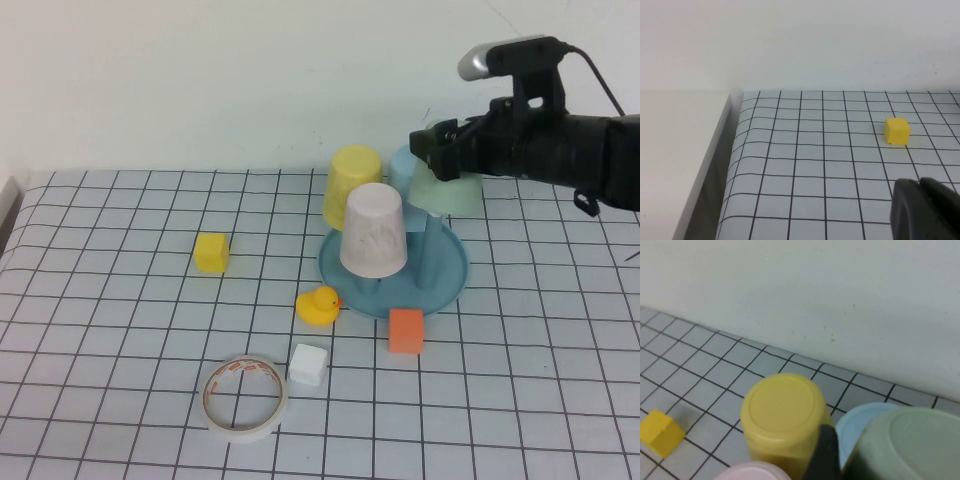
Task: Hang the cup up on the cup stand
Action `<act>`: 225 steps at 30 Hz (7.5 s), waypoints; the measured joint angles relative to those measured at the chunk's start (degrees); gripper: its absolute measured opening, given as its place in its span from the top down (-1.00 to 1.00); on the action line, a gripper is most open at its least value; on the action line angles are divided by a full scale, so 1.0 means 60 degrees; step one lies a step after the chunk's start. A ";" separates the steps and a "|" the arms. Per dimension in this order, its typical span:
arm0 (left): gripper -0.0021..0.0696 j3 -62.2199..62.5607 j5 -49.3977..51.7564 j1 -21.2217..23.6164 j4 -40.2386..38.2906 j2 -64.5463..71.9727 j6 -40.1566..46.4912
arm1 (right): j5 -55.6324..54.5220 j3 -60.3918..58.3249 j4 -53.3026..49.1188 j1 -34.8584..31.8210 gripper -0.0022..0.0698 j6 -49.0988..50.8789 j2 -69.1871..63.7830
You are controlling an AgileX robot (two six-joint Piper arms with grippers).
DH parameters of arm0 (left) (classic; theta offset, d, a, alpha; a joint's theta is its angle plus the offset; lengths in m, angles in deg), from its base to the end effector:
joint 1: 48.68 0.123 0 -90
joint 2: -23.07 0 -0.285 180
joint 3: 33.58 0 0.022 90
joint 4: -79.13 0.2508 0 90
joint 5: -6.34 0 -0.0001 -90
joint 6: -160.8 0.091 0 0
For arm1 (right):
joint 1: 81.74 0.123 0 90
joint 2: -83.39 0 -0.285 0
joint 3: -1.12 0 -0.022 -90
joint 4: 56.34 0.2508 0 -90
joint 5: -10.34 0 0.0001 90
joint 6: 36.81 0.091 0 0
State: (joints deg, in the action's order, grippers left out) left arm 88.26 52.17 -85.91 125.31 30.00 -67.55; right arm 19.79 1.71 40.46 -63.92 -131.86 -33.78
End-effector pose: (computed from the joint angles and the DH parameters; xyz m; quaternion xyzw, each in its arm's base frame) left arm 0.0379 0.0304 0.2686 -0.0081 0.7605 -0.0706 0.6454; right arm 0.4194 0.1505 0.2454 -0.1604 0.8284 0.1590 0.5126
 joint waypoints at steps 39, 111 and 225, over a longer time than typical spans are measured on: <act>0.95 0.0000 0.0000 0.0000 0.0000 0.0000 0.0022 | 0.0782 0.0000 0.0252 0.0000 -0.69 0.0479 -0.0329; 0.95 -0.0605 -0.1037 0.0000 -0.0418 0.0000 0.0477 | 0.3286 -0.7956 -0.4901 0.0000 0.92 0.5802 1.3755; 0.95 -0.1160 -0.1315 0.0000 -0.1063 0.0000 0.0935 | 0.1681 -1.3165 -1.7735 -0.3395 0.94 1.7260 1.8353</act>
State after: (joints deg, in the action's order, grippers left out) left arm 81.31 44.29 -85.91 118.93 30.00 -61.94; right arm 29.88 -77.28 -65.95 -84.29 -28.30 76.34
